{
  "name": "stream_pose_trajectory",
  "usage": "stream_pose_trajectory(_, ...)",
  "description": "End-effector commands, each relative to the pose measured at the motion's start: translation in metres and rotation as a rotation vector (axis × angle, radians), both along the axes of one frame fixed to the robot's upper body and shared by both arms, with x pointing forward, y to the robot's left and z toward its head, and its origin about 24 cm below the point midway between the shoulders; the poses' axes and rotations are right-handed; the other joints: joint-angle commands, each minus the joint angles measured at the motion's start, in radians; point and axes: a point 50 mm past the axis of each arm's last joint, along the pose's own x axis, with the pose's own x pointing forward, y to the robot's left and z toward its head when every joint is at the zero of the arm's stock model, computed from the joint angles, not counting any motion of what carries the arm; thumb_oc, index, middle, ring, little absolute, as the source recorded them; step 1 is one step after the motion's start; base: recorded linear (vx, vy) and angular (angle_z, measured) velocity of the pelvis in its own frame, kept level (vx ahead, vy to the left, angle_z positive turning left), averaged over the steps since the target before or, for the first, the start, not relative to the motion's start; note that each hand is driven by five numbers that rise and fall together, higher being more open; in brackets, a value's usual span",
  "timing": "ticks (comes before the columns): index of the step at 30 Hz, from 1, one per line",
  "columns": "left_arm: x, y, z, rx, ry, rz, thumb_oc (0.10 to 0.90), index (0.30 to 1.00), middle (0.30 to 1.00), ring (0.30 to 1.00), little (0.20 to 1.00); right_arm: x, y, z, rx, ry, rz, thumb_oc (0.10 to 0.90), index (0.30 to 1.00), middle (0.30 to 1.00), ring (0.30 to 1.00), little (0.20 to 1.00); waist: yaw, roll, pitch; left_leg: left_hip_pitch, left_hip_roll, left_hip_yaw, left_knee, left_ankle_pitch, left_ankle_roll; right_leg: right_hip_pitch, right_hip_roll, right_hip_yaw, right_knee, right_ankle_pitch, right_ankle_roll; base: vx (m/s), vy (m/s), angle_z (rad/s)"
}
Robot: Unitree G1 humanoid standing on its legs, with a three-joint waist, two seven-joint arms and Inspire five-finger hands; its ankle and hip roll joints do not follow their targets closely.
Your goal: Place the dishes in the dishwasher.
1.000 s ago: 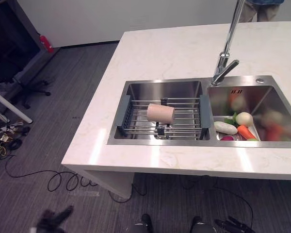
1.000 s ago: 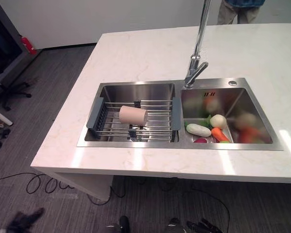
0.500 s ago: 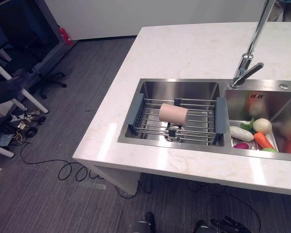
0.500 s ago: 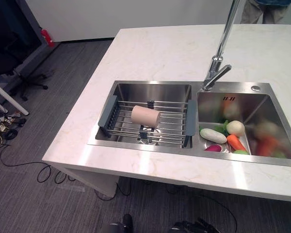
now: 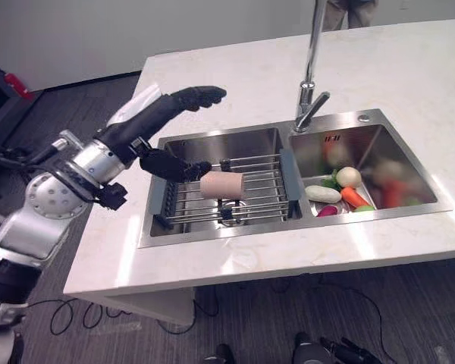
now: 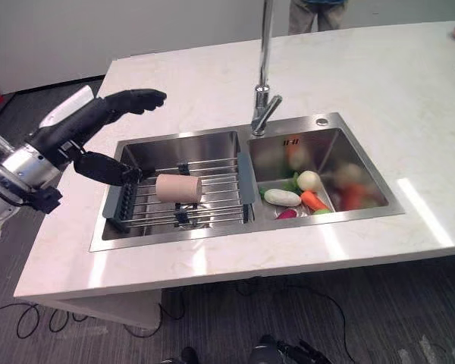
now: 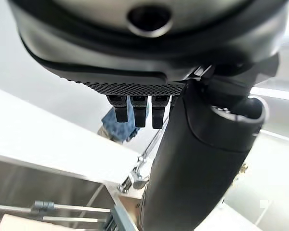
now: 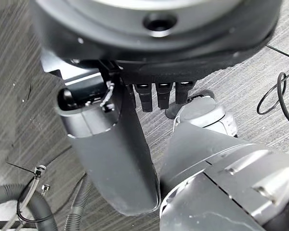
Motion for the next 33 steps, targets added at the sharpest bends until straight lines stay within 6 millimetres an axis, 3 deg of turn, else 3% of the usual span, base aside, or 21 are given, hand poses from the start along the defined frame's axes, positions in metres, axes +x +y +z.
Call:
stream_pose_trajectory(1, 0.002, 0.011, 0.057, -0.041, -0.199, 0.087, 0.8, 0.9, 0.9, 0.9, 0.9, -0.012, -0.011, 0.002, -0.017, 0.004, -0.033, 0.8, 0.9, 0.9, 0.9, 0.9, -0.013, 0.015, -0.02, -0.006, 0.009, -0.025, 0.084, -0.165, -0.008, 0.039, -0.021, 0.036, 0.039, -0.116, 0.084, 0.01, -0.009, -0.14)
stream_pose_trajectory(6, 0.019, 0.019, 0.043, 0.05, -0.132, 0.196, 0.8, 0.9, 0.9, 0.9, 0.9, -0.018, -0.01, 0.002, -0.015, 0.005, -0.055, 0.8, 0.9, 0.9, 0.9, 0.9, -0.038, 0.022, -0.012, -0.014, 0.007, -0.012, 0.084, -0.161, -0.008, 0.011, -0.024, 0.064, 0.039, -0.101, 0.092, 0.0, 0.0, -0.15)
stream_pose_trajectory(18, 0.032, 0.034, 0.016, 0.201, -0.058, 0.315, 0.8, 0.9, 0.9, 0.9, 0.9, -0.015, -0.016, 0.006, -0.035, -0.039, -0.05, 0.8, 0.9, 0.9, 0.9, 0.9, -0.068, 0.047, 0.018, -0.036, -0.006, 0.006, 0.084, -0.153, -0.008, -0.031, -0.044, 0.09, 0.039, -0.077, 0.108, -0.01, 0.034, -0.1)
stream_pose_trajectory(33, 0.04, 0.034, -0.009, 0.184, -0.024, 0.342, 0.8, 0.9, 0.9, 0.9, 0.9, -0.007, -0.021, 0.012, -0.059, -0.073, -0.02, 0.8, 0.9, 0.9, 0.9, 0.9, -0.092, 0.061, 0.061, -0.057, -0.027, 0.002, 0.084, -0.151, -0.005, -0.065, -0.052, 0.126, 0.039, -0.062, 0.119, 0.0, 0.018, -0.03)
